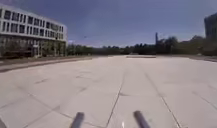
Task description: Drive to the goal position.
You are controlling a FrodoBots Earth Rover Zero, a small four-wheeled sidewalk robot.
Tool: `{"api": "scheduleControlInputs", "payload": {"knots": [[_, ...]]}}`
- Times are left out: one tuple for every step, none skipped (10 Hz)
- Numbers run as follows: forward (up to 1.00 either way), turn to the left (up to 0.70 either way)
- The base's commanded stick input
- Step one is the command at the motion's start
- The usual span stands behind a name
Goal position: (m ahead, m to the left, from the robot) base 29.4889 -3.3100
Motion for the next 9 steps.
{"api": "scheduleControlInputs", "payload": {"knots": [[0.85, 0.00], [0.85, 0.00], [0.85, 0.00], [0.85, 0.00], [0.85, 0.00], [0.85, 0.00], [0.85, 0.00], [0.85, 0.00], [0.85, 0.00]]}}
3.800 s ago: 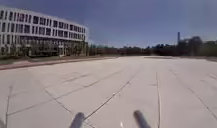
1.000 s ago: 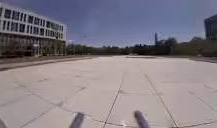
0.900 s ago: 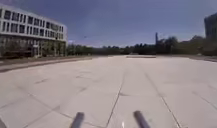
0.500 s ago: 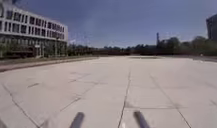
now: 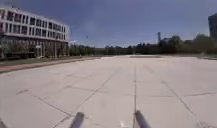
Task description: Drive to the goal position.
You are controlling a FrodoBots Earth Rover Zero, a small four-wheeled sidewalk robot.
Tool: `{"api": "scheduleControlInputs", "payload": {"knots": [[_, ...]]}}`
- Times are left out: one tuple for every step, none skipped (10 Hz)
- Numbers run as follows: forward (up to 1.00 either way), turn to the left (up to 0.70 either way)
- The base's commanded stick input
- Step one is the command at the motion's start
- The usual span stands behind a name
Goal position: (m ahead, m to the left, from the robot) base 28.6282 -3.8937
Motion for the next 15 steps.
{"api": "scheduleControlInputs", "payload": {"knots": [[0.85, 0.00], [0.85, 0.00], [0.85, 0.00], [0.85, 0.00], [0.85, 0.00], [0.85, 0.00], [0.85, 0.00], [0.85, 0.00], [0.85, 0.00], [0.85, 0.00], [0.85, 0.00], [0.85, 0.00], [0.85, 0.00], [0.85, 0.00], [0.85, 0.00]]}}
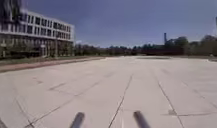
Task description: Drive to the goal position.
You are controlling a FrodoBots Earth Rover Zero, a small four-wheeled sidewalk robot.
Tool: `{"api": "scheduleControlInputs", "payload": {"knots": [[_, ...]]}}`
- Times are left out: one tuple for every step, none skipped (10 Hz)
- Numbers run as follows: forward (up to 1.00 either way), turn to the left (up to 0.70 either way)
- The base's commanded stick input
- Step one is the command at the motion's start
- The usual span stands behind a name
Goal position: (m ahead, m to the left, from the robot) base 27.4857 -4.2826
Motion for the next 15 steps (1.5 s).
{"api": "scheduleControlInputs", "payload": {"knots": [[0.85, 0.00], [0.85, 0.00], [0.85, 0.00], [0.85, 0.00], [0.85, 0.00], [0.85, 0.00], [0.85, 0.00], [0.85, 0.00], [0.85, -0.04], [0.85, -0.16], [0.85, -0.27], [0.85, -0.05], [0.85, 0.00], [0.85, 0.00], [0.85, 0.00]]}}
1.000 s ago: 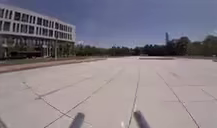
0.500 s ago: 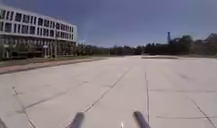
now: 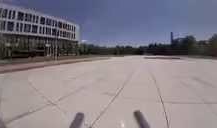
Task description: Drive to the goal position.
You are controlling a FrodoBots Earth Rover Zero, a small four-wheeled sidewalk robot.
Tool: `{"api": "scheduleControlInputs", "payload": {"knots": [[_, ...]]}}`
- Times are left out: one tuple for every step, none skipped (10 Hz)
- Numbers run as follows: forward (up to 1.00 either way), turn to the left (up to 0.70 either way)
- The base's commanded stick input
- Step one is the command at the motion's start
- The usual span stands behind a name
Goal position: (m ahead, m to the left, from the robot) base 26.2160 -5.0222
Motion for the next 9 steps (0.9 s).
{"api": "scheduleControlInputs", "payload": {"knots": [[0.85, 0.00], [0.85, 0.00], [0.85, 0.00], [0.85, 0.00], [0.85, 0.00], [0.85, 0.00], [0.85, 0.00], [0.85, 0.00], [0.85, 0.00]]}}
